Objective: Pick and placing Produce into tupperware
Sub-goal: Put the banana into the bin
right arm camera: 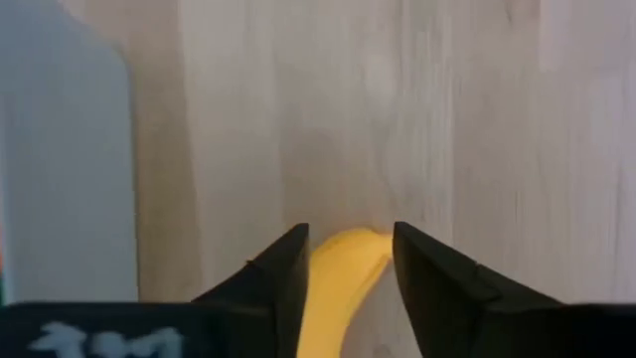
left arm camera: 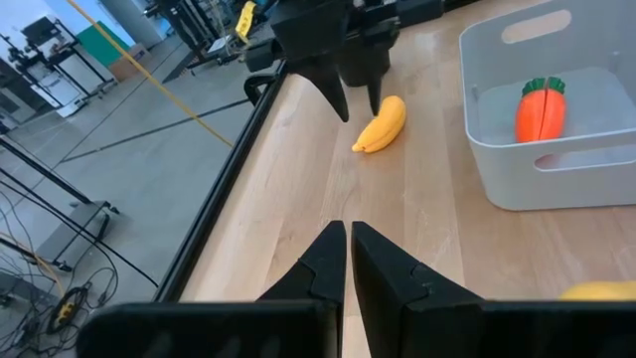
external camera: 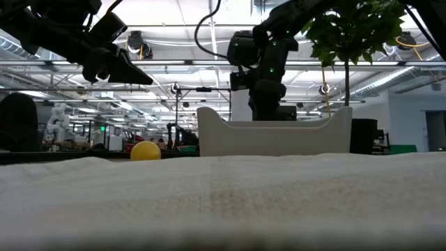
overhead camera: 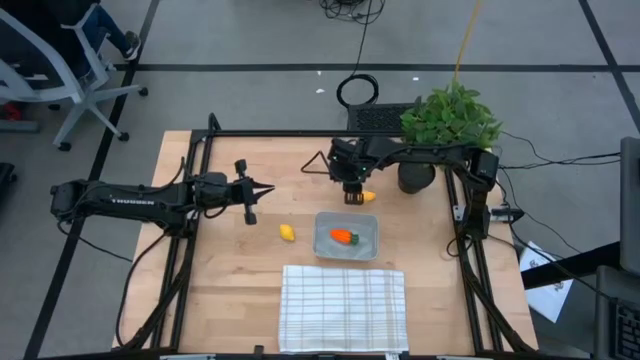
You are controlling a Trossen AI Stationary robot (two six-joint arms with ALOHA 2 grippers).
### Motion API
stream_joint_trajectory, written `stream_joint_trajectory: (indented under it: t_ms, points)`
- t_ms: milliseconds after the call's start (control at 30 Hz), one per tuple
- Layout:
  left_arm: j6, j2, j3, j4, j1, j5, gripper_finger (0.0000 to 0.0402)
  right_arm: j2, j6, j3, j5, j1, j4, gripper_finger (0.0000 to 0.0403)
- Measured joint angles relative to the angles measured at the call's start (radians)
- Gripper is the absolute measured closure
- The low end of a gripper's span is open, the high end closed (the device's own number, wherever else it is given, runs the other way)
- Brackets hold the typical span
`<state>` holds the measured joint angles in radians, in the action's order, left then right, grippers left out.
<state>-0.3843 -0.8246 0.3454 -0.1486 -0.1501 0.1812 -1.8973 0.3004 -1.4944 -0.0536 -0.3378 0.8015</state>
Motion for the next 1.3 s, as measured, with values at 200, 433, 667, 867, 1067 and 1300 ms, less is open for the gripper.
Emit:
stream_joint_trajectory:
  t_ms: [200, 433, 667, 867, 1067, 1300]
  points:
    - [0.0, 0.0, 0.0, 0.005, 0.0, 0.0, 0.0376, 0.0, 0.175, 0.0, 0.002, 0.045, 0.0, 0.0234]
    - [0.0, 0.0, 0.0, 0.022, 0.0, 0.0, 0.0376, 0.0, 0.257, 0.0, 0.073, 0.081, 0.014, 0.0234]
    - [0.0, 0.0, 0.0, 0.049, 0.0, -0.001, 0.0376, 0.0, 0.227, 0.0, 0.131, 0.075, 0.075, 0.0234]
    - [-0.001, 0.0, 0.0, 0.049, 0.0, 0.0, 0.0376, 0.0, 0.172, 0.0, 0.13, 0.073, 0.088, 0.0234]
    - [-0.001, 0.0, 0.0, 0.049, 0.0, 0.0, 0.0376, 0.001, 0.13, 0.036, 0.129, 0.071, 0.082, 0.0233]
    - [-0.001, 0.0, 0.0, 0.049, 0.001, -0.001, 0.0376, 0.0, 0.102, 0.113, 0.133, 0.065, 0.0, 0.0233]
